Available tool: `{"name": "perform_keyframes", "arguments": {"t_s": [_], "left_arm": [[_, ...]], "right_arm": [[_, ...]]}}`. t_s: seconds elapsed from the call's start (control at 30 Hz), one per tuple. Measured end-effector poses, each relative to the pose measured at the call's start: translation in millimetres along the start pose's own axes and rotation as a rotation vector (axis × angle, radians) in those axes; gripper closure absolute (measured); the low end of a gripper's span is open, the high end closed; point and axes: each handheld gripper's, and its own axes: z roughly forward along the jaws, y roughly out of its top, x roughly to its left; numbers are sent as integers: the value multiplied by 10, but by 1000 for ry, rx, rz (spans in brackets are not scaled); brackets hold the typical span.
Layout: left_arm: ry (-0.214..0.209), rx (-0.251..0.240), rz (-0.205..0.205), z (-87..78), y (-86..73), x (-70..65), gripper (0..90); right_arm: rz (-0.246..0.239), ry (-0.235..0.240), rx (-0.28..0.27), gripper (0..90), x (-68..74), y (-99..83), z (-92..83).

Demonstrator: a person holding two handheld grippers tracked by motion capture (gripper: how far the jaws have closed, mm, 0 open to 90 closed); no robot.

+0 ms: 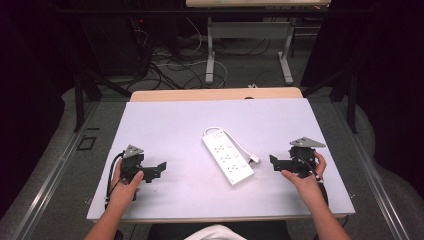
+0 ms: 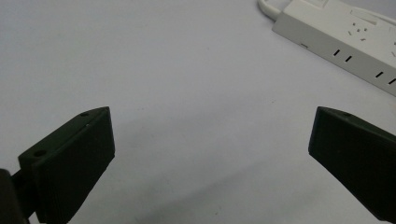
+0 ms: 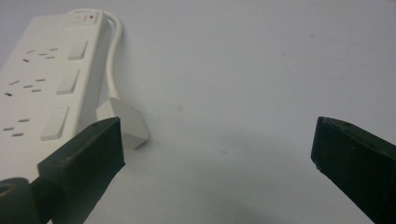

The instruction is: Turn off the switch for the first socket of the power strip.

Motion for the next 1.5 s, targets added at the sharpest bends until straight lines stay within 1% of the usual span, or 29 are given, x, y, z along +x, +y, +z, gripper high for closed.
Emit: {"name": "perform_keyframes", "arguments": {"t_s": [0.03, 0.07, 0.13, 0.17, 0.2, 0.23, 0.27, 0.33, 0.4, 0.43, 0.47, 0.57, 0.6, 0.63, 0.67, 0.73, 0.87, 0.97, 1.17, 1.2, 1.27, 1.3, 1.33, 1.5], "left_arm": [[-2, -4, -2, 0, 3, -4, 4], [-2, -4, -2, 0, 3, -4, 4], [-10, -4, 6, -7, 9, -6, 4], [-12, -7, 9, -9, 9, -11, 4], [-13, -12, 13, -19, 10, -21, 4], [-13, -12, 13, -19, 10, -21, 4], [-13, -13, 19, -24, 9, -23, 4], [-8, -29, 31, -27, -1, -35, 4], [-2, -30, 24, -33, 4, -39, 4], [-5, -23, 17, -42, 11, -38, 4], [-4, -30, 17, -45, 16, -36, 4], [-7, -42, 10, -56, 19, -44, 4], [-5, -48, 11, -59, 17, -50, 4], [-12, -39, 19, -71, 20, -50, 4], [-10, -41, 36, -76, 13, -58, 4], [-3, -48, 38, -74, 9, -64, 4], [-2, -62, 38, -82, 14, -62, 4], [-1, -67, 40, -82, 17, -61, 4], [-4, -66, 40, -88, 11, -70, 4], [-10, -57, 42, -99, 15, -67, 4], [-5, -71, 44, -99, 14, -76, 4], [-6, -63, 48, -105, 16, -75, 4], [-2, -71, 47, -99, 13, -79, 4], [3, -66, 48, -92, 11, -82, 4]], "right_arm": [[2, -2, -15, 19, 20, -2, -12], [2, -2, -15, 19, 20, -2, -12], [21, 30, -26, 20, 43, -24, -25], [24, 33, -25, 20, 46, -32, -22], [23, 46, -24, 21, 40, -36, -17], [24, 47, -22, 22, 42, -38, -15], [21, 38, -21, 23, 43, -39, -10], [19, 41, -18, 23, 40, -33, -12], [17, 40, -19, 22, 50, -21, -17], [11, 35, -20, 18, 60, -13, -24], [0, 32, -32, 14, 67, -3, -27], [-29, 21, -38, 12, 97, 45, -49], [-29, 21, -38, 12, 97, 45, -49], [-37, 21, -43, 13, 107, 67, -47], [-45, 27, -50, 13, 136, 115, -53], [-45, 33, -56, 9, 180, 169, -56], [-59, 53, -59, 5, 256, 274, -45], [-64, 58, -61, 4, 292, 330, -26], [-66, 68, -64, 5, 366, 400, 18], [-66, 68, -64, 5, 366, 400, 18], [-75, 77, -59, 5, 402, 437, 37], [-83, 76, -56, 5, 414, 450, 41], [-89, 78, -58, 7, 428, 462, 47], [-102, 87, -53, 12, 485, 516, 74]]}}
